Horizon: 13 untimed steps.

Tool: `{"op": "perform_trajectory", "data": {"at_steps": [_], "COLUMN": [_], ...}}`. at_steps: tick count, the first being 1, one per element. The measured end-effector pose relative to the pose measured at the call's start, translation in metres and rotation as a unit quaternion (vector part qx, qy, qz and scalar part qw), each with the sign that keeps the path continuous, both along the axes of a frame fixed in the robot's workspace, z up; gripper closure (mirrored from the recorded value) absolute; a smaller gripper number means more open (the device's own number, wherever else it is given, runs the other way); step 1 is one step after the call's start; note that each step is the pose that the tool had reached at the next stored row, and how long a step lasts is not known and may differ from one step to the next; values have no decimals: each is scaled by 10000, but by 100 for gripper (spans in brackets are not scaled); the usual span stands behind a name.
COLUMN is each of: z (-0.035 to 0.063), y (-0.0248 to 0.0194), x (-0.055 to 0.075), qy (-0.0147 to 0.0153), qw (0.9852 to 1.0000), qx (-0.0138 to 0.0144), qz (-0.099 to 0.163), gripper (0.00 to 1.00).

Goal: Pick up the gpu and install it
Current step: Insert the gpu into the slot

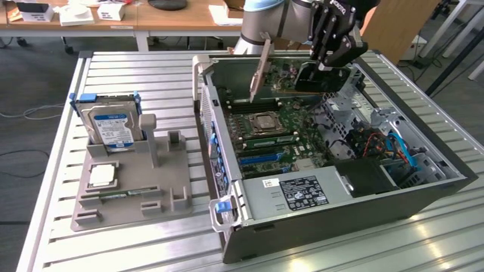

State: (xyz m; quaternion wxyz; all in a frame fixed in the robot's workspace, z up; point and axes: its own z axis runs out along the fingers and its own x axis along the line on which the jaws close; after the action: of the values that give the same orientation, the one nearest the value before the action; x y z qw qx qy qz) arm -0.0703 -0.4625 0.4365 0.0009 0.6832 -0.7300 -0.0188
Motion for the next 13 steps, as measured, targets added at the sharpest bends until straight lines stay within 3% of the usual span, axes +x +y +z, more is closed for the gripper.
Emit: {"op": "perform_trajectory", "data": {"at_steps": [3,7,8,13], "z": [-2,-14,-15,-35], "y": [1,2,2,1], "x": [-1,-5,-6,-5], "qy": [-18,-156,-175,-178], "qw": [10000,9999,9998,9998], "qx": [0,1,1,1], "qz": [8,31,36,37], "gripper": [73,73,73,73]}}
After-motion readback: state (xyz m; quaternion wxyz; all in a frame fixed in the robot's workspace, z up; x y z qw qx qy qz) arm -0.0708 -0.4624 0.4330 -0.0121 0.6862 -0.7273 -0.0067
